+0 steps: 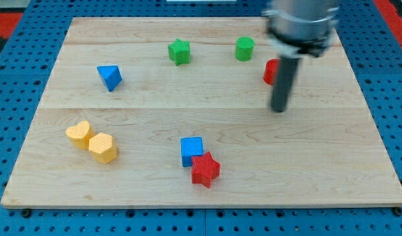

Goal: Push the blue cube into the red star

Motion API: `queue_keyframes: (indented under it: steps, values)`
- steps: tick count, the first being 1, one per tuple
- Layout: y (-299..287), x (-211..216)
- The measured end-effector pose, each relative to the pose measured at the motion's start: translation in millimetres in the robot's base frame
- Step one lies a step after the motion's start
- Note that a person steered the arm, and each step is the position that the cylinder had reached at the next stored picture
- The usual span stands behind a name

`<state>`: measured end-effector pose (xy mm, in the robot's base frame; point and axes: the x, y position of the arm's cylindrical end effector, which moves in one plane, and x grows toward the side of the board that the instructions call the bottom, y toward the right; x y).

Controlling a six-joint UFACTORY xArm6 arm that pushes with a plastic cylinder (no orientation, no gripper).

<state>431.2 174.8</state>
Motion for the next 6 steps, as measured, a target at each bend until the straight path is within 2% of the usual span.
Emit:
queue_keyframes:
  steps: [1, 2, 3, 4, 5, 6]
  values:
    - [74.0, -40.9]
    - [70.7, -85.9]
    - [12.9, -111.2]
    - [-34.9, -95.7]
    - [-46.0, -45.1]
    - [-56.0, -14.1]
